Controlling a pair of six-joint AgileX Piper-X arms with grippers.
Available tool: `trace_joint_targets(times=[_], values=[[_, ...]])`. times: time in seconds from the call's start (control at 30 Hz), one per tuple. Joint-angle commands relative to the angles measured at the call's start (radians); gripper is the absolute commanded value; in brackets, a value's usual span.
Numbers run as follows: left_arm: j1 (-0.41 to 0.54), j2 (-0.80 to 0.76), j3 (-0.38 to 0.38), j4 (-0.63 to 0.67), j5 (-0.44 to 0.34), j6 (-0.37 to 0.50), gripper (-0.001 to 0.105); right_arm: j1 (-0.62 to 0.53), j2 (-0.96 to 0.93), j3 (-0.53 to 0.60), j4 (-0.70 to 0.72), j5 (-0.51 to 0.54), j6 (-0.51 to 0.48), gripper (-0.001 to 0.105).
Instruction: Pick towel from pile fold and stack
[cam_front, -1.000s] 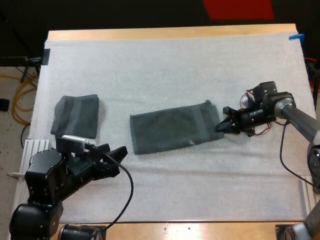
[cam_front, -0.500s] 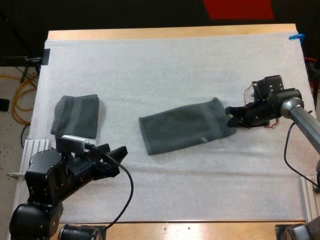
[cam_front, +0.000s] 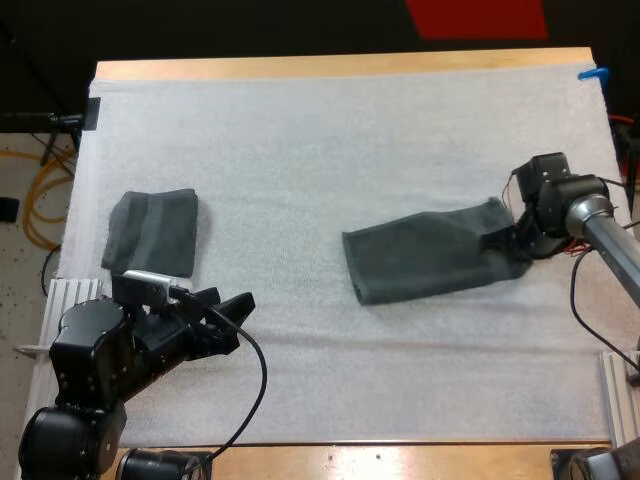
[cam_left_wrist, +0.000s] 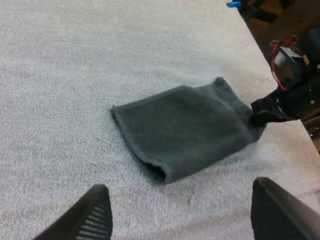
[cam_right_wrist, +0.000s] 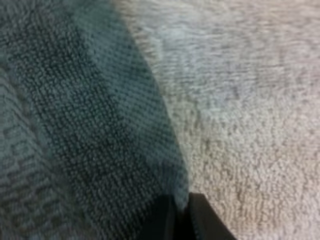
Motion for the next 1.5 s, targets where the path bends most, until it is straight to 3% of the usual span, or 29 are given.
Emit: trace_joint_targets(times=[0.0,0.2,0.37,0.67,1.13,1.47], values=[[0.0,-0.003,-0.01,0.003,0.007,-0.001,0.058,0.0,-0.018,-0.011,0.019,0.03,-0.019,0.0],[0.0,-0.003,-0.01,0.003,0.007,-0.001,0.058,0.039,-0.066,-0.054,0.025,-0.135,-0.045,0.0],[0.0,-0.003,-0.01,0.003,0.007,-0.001,0.058,0.17,-0.096,-0.102,0.031,-0.251,-0.009,0.0],[0.0,-0.003,-0.01,0.003,0.007,-0.001,0.058,0.397,-0.09,-0.113,-0.058,-0.301,0.102,0.0],[0.0,-0.003,-0.01,0.003,0.007,-0.001,0.058,0.454,0.001,-0.117,-0.112,-0.514,0.204,0.0],[0.0,-0.003,-0.01,0.003,0.007,-0.001,0.058,0.529,0.008,-0.117,-0.188,-0.532,0.264,0.0]])
